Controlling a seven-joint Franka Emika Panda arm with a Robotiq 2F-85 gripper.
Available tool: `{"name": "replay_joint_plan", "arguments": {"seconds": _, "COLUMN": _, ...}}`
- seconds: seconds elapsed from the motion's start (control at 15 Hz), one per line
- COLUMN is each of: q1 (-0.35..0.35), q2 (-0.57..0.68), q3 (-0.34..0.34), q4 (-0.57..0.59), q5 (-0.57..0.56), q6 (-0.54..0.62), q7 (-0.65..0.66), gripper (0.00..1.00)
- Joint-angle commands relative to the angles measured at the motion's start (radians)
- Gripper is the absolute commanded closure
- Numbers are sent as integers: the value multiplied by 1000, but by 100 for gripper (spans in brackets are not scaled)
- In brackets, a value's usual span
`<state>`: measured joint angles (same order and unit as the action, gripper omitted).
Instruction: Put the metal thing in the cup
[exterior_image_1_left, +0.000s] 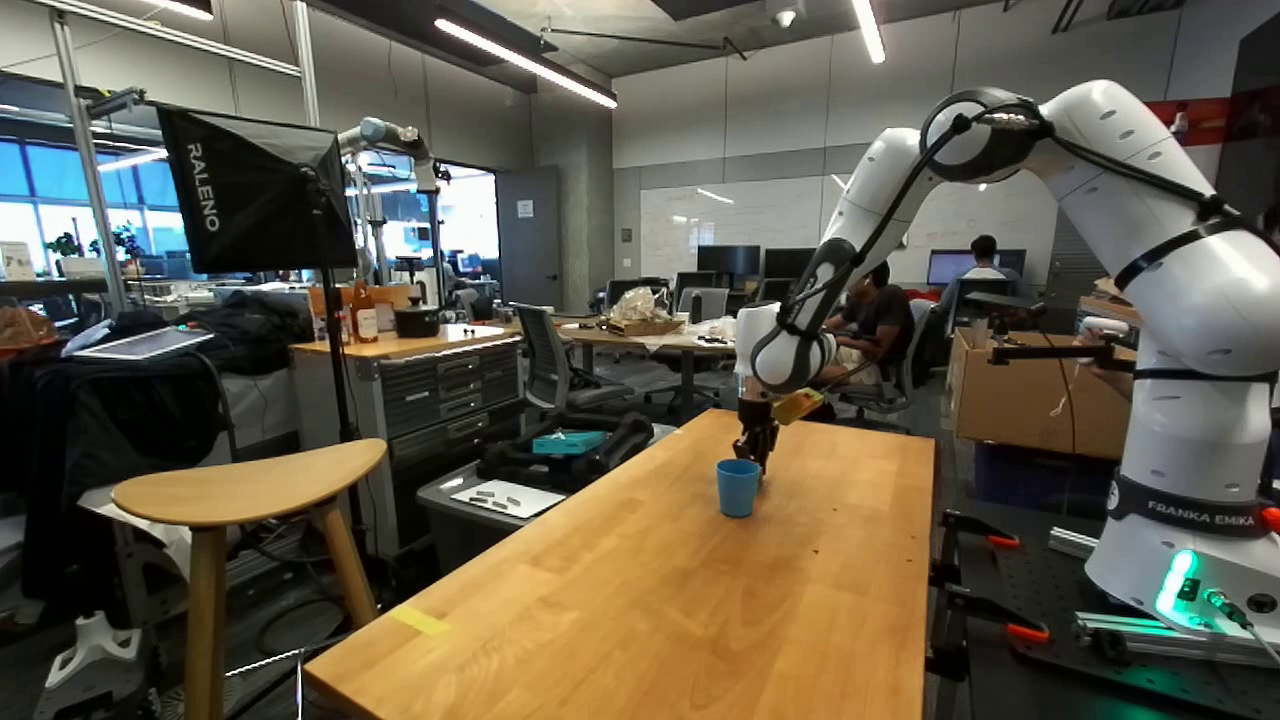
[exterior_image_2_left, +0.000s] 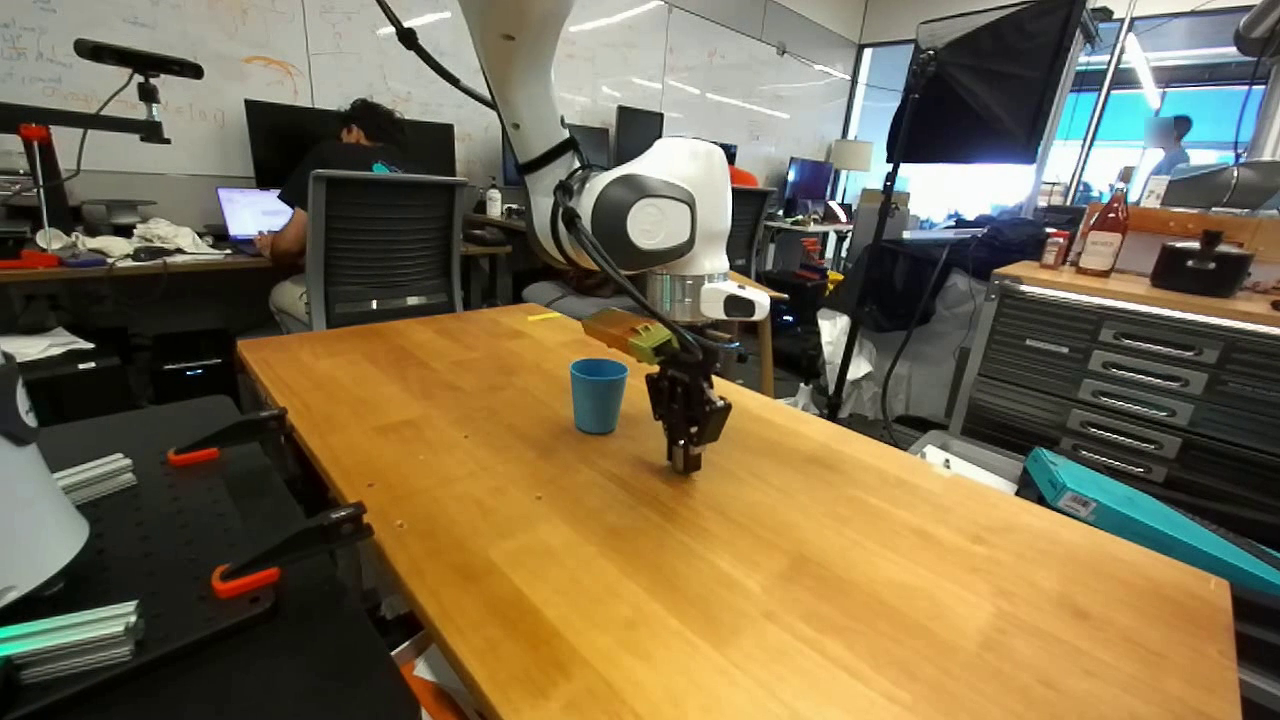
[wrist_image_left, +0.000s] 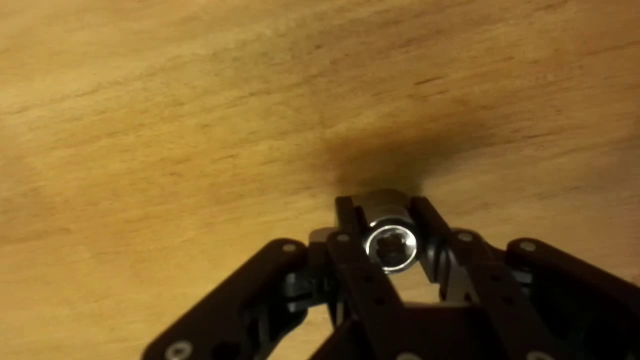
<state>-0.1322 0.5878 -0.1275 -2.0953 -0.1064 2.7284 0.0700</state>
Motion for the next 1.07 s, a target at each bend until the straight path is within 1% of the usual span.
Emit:
{"name": "replay_joint_plan", "arguments": {"seconds": 0.0, "q1": -10, "q2": -122, "q3": 68, "q4": -29, "q5": 52, "q6": -69, "q7": -92, "gripper": 91}}
{"name": "replay_joint_plan", "arguments": {"seconds": 0.27, "q1": -9, "q2": -243, "q3": 144, "q4": -52, "q5": 110, "q6": -156, "q7": -175, "gripper": 91}}
{"name": "replay_joint_plan", "arguments": {"seconds": 0.53, "q1": 12, "q2": -321, "q3": 178, "q4": -65, "q5": 165, "q6": -262, "q7": -222, "gripper": 91}}
{"name": "replay_joint_plan", "arguments": {"seconds": 0.73, "q1": 43, "q2": -344, "q3": 191, "q4": -92, "q5": 178, "q6": -308, "q7": -236, "gripper": 91}}
{"name": "replay_joint_plan", "arguments": {"seconds": 0.87, "q1": 70, "q2": -340, "q3": 189, "q4": -112, "q5": 163, "q6": -308, "q7": -217, "gripper": 91}}
{"name": "replay_joint_plan", "arguments": {"seconds": 1.0, "q1": 109, "q2": -318, "q3": 160, "q4": -126, "q5": 92, "q6": -265, "q7": -143, "gripper": 91}}
